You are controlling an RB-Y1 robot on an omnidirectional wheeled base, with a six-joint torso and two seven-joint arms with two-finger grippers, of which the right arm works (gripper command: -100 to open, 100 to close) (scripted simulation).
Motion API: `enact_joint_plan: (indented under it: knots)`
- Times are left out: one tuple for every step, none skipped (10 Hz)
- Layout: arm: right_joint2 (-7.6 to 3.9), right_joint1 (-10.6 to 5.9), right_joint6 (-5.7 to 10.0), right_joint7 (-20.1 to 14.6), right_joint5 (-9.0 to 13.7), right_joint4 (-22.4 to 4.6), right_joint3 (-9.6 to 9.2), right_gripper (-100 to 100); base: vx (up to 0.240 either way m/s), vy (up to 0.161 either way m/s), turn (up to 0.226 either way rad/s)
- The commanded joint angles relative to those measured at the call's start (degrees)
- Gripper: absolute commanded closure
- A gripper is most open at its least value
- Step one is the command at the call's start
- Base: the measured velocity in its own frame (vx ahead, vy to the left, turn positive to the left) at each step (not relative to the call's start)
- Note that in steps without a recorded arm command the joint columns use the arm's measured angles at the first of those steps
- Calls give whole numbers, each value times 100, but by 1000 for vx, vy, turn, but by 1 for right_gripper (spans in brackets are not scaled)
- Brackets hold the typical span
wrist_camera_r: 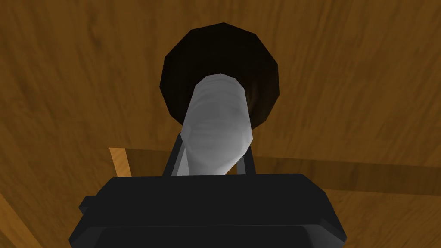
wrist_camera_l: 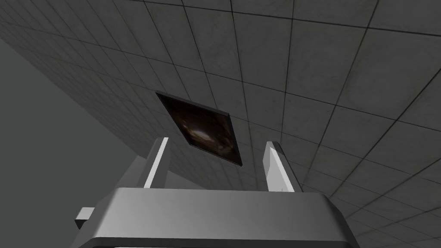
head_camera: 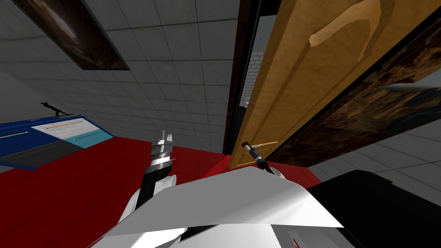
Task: Pull the door open
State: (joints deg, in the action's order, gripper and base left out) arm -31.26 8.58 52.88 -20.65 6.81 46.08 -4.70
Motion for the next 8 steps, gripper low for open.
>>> enact_joint_plan:
  knots:
    - [-91,122,167,-60,-3,17,-51,100,-221,-66,168]
    - [-144,174,268,-104,-4,-1,-85,100,-195,-83,144]
    - [-190,218,356,-143,-5,-16,-114,100,-203,-62,122]
    - [-226,255,427,-174,-6,-29,-138,100,-173,-43,93]
    - [-259,287,490,-201,-7,-40,-159,100,-143,-45,62]
    - [-226,286,400,-184,-9,3,-157,100,-64,-21,8]
    - [-271,351,568,-228,-2,-80,-194,100,-158,-68,234]
    - [-295,378,646,-244,2,-115,-207,100,-238,-93,277]
